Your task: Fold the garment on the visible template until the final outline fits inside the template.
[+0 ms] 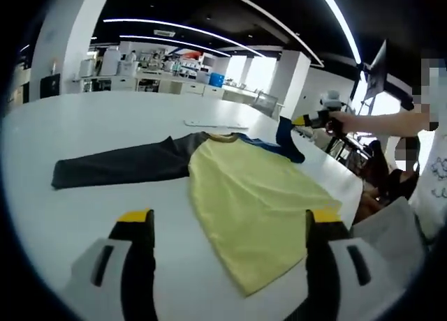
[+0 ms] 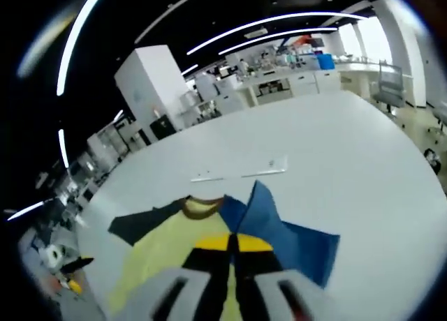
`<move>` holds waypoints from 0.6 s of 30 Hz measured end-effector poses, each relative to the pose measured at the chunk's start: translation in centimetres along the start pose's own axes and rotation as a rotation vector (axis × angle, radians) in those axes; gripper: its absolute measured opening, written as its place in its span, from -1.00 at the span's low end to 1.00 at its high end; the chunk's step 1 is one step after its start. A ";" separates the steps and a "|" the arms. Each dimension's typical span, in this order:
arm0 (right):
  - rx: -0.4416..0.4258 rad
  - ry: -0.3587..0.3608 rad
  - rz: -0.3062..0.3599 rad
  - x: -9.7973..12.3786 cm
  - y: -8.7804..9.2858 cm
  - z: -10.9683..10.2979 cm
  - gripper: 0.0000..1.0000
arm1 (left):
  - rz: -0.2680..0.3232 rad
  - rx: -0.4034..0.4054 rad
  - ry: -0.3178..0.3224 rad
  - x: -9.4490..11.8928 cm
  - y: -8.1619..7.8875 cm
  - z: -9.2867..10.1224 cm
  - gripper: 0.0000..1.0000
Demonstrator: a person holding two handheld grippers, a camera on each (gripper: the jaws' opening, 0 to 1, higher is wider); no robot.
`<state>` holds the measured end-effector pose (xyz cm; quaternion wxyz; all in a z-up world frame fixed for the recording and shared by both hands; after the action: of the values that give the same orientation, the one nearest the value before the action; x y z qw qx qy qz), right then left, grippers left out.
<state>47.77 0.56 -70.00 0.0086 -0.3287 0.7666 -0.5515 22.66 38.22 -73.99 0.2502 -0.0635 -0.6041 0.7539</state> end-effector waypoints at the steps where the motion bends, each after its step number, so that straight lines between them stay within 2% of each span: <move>1: -0.008 -0.010 -0.006 -0.4 0.2 -0.6 -1.00 | -0.006 -0.015 0.012 0.1 0.0 0.1 0.74; 10: -0.015 -0.077 -0.013 -3.1 0.4 -6.4 -1.00 | -0.059 -0.045 0.070 0.2 0.7 -0.3 0.78; 18: -0.005 -0.149 -0.018 -5.3 0.5 -11.6 -1.00 | -0.050 -0.008 0.086 0.4 1.5 -1.2 0.76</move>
<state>47.26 13.13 -67.74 0.0600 -0.3758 0.7623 -0.5235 22.34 39.23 -75.59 0.2944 -0.0815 -0.5971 0.7417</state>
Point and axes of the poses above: the point that each gripper's makers call its tool centre point, and the gripper's own axes: x roughly backward along the fingers, z roughly to its right, y roughly out of its underside, the point moved 4 cm from there along x, roughly backward along the fingers, and after that the axes turned 14 degrees about z, right-handed, at the moved point
